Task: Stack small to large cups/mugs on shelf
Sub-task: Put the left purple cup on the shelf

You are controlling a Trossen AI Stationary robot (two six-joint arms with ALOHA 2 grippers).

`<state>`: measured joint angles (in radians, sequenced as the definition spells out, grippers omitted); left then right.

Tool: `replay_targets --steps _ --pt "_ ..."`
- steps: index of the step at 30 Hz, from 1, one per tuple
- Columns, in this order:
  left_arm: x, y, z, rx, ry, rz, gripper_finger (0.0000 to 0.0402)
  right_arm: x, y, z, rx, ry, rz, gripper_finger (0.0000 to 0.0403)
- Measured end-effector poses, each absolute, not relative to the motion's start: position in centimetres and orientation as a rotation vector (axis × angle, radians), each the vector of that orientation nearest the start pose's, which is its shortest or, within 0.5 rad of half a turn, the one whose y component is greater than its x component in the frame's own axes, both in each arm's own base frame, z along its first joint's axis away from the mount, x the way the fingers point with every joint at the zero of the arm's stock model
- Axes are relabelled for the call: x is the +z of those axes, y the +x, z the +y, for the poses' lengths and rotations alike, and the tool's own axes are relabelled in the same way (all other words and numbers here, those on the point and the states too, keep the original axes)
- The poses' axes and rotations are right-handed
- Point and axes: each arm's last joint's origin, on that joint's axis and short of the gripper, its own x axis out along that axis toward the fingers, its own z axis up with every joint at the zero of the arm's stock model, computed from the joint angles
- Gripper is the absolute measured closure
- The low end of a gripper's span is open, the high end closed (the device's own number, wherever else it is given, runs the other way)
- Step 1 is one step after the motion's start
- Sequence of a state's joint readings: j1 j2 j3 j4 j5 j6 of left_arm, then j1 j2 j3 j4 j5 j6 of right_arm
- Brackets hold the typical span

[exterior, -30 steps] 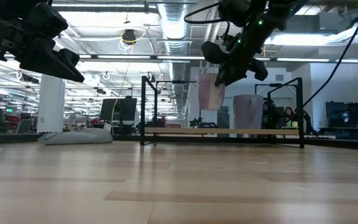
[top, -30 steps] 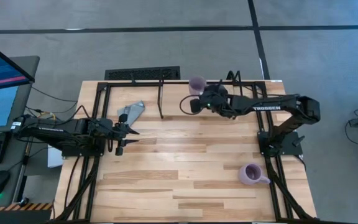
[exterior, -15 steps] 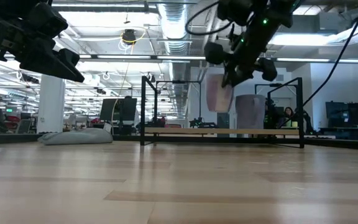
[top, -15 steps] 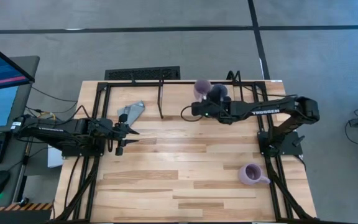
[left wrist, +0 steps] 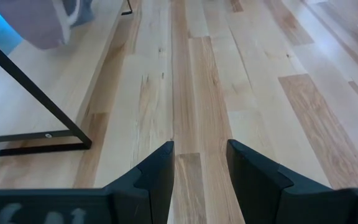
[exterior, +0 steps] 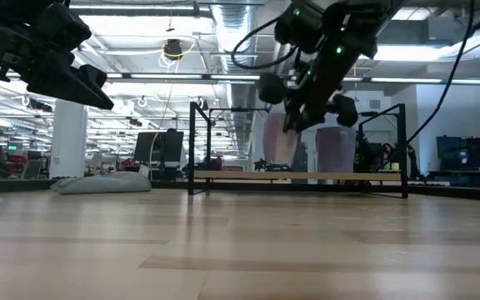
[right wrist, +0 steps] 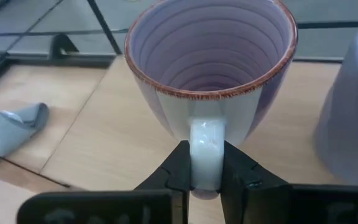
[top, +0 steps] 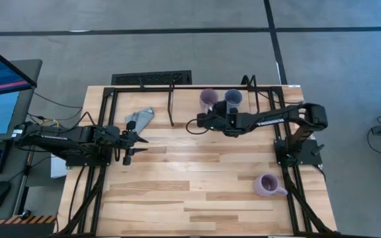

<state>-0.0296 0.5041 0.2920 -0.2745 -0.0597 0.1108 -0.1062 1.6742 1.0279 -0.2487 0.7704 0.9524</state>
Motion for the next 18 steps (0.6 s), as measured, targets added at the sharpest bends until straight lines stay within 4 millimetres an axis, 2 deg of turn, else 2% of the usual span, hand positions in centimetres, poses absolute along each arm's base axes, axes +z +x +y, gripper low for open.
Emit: replay_targets --steps 5,18 --pt "19.3 12.64 -0.21 0.002 0.13 0.487 0.0262 18.64 33.28 -5.62 -1.149 0.52 0.437 0.0337" --pt "19.31 12.65 -0.2 0.003 0.131 0.485 0.0262 18.66 33.23 -5.63 -1.166 0.513 0.424 0.0337"
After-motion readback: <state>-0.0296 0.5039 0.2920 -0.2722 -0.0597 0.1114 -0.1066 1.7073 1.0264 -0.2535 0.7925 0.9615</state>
